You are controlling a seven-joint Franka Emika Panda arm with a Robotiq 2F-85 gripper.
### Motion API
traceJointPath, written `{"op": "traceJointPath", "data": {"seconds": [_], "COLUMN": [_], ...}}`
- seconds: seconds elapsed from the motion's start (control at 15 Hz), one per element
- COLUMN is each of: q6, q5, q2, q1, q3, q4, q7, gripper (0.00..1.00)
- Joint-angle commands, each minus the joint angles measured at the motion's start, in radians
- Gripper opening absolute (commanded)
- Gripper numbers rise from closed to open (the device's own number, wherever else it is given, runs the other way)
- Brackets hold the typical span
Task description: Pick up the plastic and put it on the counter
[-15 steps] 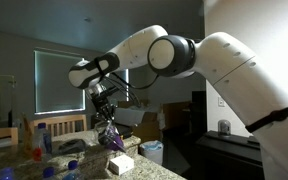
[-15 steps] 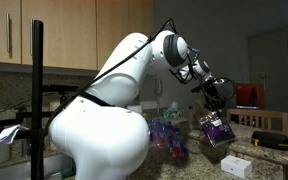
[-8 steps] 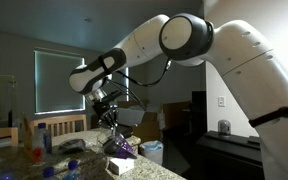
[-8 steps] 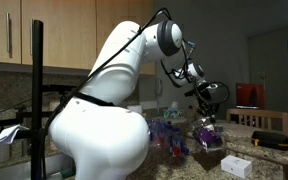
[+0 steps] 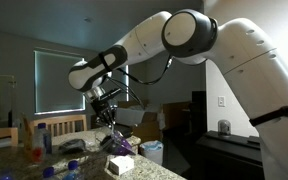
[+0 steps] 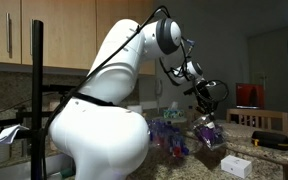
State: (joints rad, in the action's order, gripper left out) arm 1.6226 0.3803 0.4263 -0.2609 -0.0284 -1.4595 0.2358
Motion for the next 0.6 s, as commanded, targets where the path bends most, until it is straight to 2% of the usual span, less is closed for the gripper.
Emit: {"op": "traceJointPath", "data": {"seconds": [0.0, 0.27, 0.53], "q6": [0.101, 0.188, 0.198], "q5": [0.038, 0.022, 0.06], "q2": [-0.102, -0.197, -0.288], "q1": [0.014, 0.035, 0.05], "q3": [0.033, 0.049, 0.048], "q4": [-0.158, -0.324, -0.446], "q7": [0.015, 0.001, 0.028], "gripper": [0.07, 0.06, 0.07]}}
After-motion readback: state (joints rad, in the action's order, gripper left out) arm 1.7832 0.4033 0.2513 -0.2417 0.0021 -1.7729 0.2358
